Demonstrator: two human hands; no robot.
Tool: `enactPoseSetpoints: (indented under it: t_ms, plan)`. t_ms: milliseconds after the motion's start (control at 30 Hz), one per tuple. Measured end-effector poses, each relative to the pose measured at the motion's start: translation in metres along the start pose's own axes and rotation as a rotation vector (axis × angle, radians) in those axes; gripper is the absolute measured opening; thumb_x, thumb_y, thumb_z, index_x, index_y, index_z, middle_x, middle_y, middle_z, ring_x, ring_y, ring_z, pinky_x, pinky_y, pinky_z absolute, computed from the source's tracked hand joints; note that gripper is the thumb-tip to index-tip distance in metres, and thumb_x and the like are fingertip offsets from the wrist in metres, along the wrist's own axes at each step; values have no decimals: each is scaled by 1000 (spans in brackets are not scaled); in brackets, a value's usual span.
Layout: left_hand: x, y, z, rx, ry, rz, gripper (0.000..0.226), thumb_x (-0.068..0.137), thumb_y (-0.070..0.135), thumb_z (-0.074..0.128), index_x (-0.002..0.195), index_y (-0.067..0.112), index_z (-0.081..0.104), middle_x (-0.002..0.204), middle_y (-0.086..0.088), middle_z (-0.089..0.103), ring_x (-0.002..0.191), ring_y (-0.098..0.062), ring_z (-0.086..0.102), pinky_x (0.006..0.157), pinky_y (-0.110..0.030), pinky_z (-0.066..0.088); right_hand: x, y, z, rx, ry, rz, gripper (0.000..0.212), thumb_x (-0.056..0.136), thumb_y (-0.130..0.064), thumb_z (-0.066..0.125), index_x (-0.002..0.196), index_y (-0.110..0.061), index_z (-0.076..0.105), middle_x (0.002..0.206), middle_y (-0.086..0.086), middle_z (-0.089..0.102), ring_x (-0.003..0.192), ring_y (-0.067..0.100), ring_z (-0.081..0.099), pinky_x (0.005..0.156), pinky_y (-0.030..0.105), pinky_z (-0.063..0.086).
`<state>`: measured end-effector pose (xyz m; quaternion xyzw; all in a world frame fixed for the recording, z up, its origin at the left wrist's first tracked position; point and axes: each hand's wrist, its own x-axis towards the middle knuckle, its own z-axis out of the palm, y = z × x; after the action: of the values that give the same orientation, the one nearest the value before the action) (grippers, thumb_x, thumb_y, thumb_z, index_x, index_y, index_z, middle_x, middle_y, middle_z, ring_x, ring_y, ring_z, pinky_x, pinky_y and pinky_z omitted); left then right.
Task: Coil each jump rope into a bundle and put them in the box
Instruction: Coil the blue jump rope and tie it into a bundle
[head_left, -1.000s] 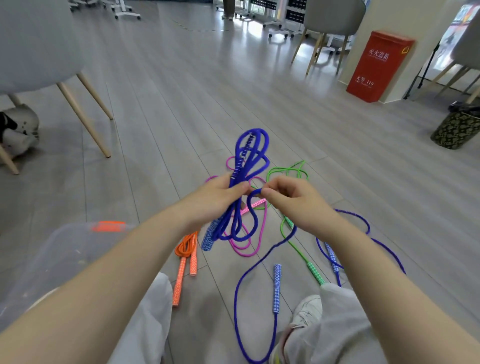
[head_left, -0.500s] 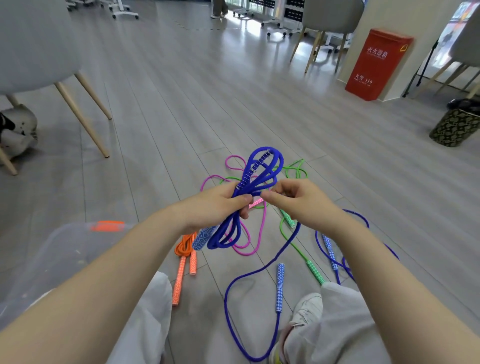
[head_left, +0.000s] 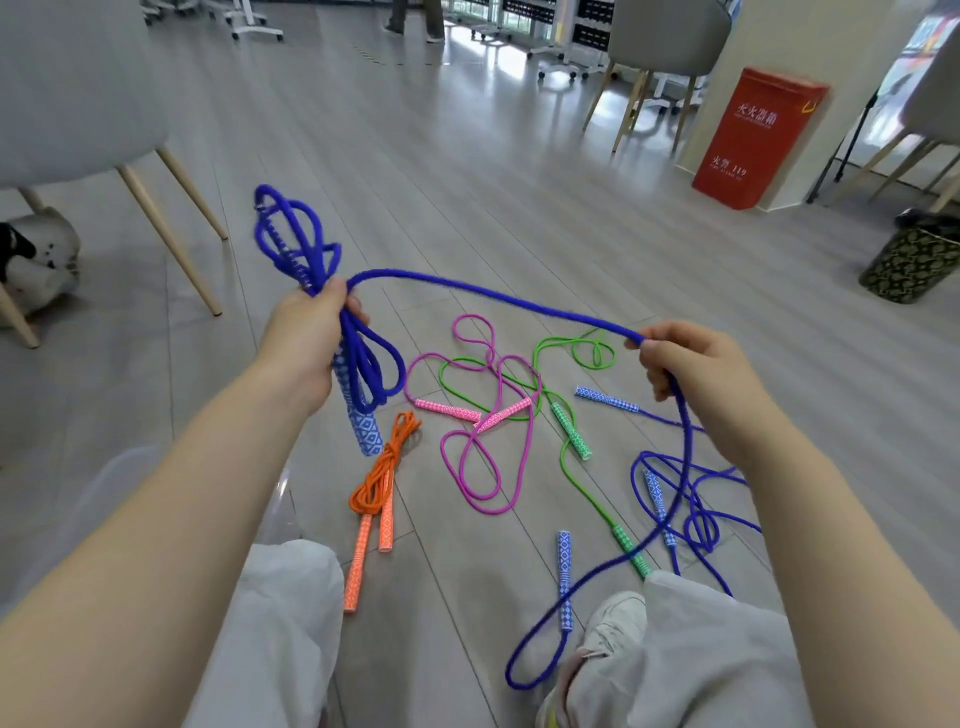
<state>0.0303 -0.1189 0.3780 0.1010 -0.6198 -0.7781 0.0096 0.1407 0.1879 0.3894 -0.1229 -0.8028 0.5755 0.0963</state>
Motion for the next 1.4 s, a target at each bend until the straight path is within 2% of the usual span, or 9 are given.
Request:
enactPoseSetpoints:
  t_ms: [133, 300, 500, 600, 800, 967, 1100, 1300, 1400]
  plan:
    - [-24, -14, 23, 11, -184, -114, 19, 101, 19, 43, 90, 11, 56, 58, 6, 56, 62, -12, 57, 69, -26, 49, -4, -3, 37, 98, 0, -19, 22, 94, -6, 54, 87, -20, 69, 65, 0, 58, 51, 12, 47, 53, 26, 43]
    - [-62, -21, 51, 57, -333, -80, 16, 101, 18, 43, 92, 13, 56, 68, 3, 58, 67, -14, 59, 75, -31, 49, -14, -8, 76, 43, -91, -115, 14, 92, -6, 60, 101, -10, 70, 66, 0, 62, 54, 0, 52, 55, 13, 41]
    - [-79, -25, 53, 196, -502, -71, 22, 101, 28, 44, 113, 16, 58, 90, 0, 66, 82, -11, 65, 72, -23, 54, -24, -4, 96, 0, -170, -176, 21, 92, -10, 60, 97, -30, 57, 72, -2, 71, 74, 14, 68, 80, 38, 56]
    - [-81, -27, 52, 240, -522, -50, 20, 100, 29, 45, 114, 22, 58, 98, 0, 69, 86, -9, 68, 76, -25, 53, -25, 0, 98, -46, -157, -199, 19, 88, -16, 61, 86, -33, 53, 77, -5, 73, 79, 14, 71, 83, 49, 55]
    - [-79, -34, 51, 309, -569, -9, 15, 98, 26, 52, 107, 22, 62, 94, 0, 70, 89, -15, 67, 83, -30, 55, -29, 2, 100, -112, -160, -286, 18, 87, -6, 62, 81, -21, 57, 79, -2, 72, 76, 11, 71, 77, 42, 57]
    - [-74, -27, 51, 268, -457, -42, 16, 99, 22, 48, 95, 14, 61, 78, 3, 67, 72, -10, 63, 72, -25, 53, -29, -5, 93, -154, -296, -198, 15, 88, -19, 64, 100, -24, 57, 76, 5, 69, 70, 19, 66, 72, 44, 55]
    - [-55, -15, 46, 78, -325, -81, 26, 99, 16, 47, 77, 16, 60, 65, 5, 66, 63, -12, 61, 68, -30, 47, -21, -6, 72, -145, -342, -98, 11, 91, -25, 64, 95, -21, 55, 62, 2, 53, 58, 14, 48, 59, 36, 46]
    - [-10, 2, 10, -172, 68, -106, 26, 95, 14, 49, 69, 18, 52, 49, 7, 55, 44, -7, 51, 50, -22, 38, -12, 0, 32, -203, -411, -10, 8, 91, -21, 61, 92, -13, 63, 61, -4, 53, 57, 13, 48, 57, 31, 43]
    - [-4, 6, -2, -146, 215, -6, 24, 92, 15, 49, 69, 19, 49, 56, 6, 54, 49, -9, 53, 50, -22, 39, -8, 2, 18, -263, -360, 24, 9, 93, -13, 57, 91, -12, 65, 63, -2, 54, 57, 10, 46, 59, 29, 40]
